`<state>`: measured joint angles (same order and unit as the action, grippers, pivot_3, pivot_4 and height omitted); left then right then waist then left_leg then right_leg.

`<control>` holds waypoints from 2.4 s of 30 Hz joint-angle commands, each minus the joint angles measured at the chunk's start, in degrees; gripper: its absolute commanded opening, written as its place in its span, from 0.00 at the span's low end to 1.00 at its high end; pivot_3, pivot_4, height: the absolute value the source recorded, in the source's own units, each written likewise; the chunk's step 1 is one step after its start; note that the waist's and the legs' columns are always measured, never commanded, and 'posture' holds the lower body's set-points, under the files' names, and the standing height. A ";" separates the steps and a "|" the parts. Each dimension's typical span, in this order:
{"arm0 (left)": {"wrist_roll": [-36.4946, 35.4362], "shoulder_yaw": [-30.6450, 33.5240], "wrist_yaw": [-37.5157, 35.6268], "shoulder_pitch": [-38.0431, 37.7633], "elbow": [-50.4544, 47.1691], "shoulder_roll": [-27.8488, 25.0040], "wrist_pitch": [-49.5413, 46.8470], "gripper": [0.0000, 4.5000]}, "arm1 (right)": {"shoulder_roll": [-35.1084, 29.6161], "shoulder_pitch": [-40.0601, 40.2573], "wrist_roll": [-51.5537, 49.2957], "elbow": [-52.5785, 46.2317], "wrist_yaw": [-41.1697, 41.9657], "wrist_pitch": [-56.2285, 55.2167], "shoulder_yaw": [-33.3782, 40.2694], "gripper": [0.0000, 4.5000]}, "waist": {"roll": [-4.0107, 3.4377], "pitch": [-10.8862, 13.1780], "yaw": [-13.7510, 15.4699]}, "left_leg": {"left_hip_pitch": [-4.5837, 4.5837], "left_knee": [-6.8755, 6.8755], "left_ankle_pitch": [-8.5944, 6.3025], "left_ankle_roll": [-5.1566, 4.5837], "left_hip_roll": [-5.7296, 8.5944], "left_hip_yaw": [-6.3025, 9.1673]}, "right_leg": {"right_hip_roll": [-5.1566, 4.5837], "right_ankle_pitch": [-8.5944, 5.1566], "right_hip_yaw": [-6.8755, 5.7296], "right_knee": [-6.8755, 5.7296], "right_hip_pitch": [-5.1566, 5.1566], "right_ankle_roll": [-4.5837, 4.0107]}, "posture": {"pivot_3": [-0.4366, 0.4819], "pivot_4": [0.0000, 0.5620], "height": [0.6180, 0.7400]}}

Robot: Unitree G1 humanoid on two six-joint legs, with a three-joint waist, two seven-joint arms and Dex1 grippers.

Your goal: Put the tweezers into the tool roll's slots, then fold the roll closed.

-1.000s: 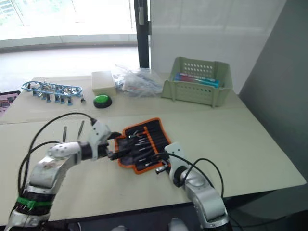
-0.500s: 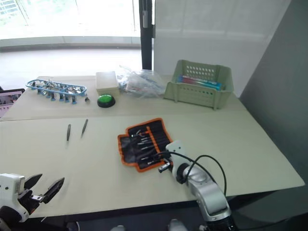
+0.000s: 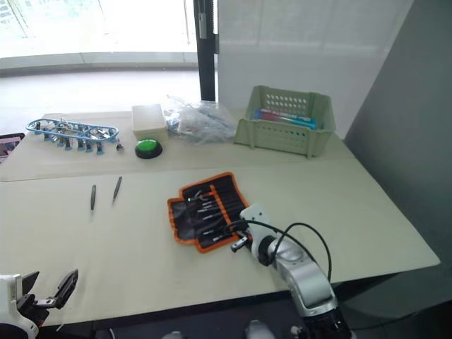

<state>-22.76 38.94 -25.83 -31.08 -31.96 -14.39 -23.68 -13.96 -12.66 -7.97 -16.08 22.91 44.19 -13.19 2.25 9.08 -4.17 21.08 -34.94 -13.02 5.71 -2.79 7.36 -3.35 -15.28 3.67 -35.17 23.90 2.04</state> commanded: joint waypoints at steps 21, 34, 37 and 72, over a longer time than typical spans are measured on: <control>8.74 -11.93 15.13 42.16 41.26 -9.37 0.61 0.99 | 1.33 2.59 1.38 5.32 -2.47 2.99 -1.61 0.00 | 0.11 -0.17 0.20 | -0.23 -0.05 0.37 -0.58 0.07 -0.03 | 0.18 1.06 0.18 -0.84 0.02 0.19 | 0.48 0.27 0.97; 7.09 -11.94 16.02 46.83 49.72 -9.21 0.71 0.94 | 1.28 3.31 1.04 4.25 -3.51 3.48 -1.03 0.00 | -0.30 -0.30 0.30 | -0.87 0.11 0.12 -0.16 0.14 -0.03 | 0.08 1.03 0.17 -0.69 -0.64 0.18 | 0.48 0.27 0.97; 6.88 -12.65 15.53 48.04 51.36 -9.09 0.84 0.73 | 1.31 3.43 1.01 4.39 -3.58 3.29 -1.13 0.00 | -0.40 -0.35 0.29 | -0.89 0.10 0.12 -0.16 0.17 -0.03 | 0.05 1.03 0.18 -0.69 -0.66 0.18 | 0.48 0.27 0.97; 0.11 -18.21 -1.45 46.56 23.96 -19.28 0.71 0.01 | 0.97 4.58 0.74 2.95 -4.13 3.71 -1.27 0.00 | 0.27 -0.01 0.20 | -0.52 0.28 0.16 -0.17 0.22 -0.03 | -0.05 1.08 0.17 0.00 -0.62 0.32 | 0.48 0.27 0.97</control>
<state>-21.74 21.52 -26.18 15.01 -5.78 -32.87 -22.10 -12.38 -10.33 -8.11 -18.15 19.48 44.06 -13.24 2.52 9.06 -3.97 20.56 -34.67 -12.87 5.56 -2.58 7.33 -3.40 -14.21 3.83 -35.13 23.28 2.36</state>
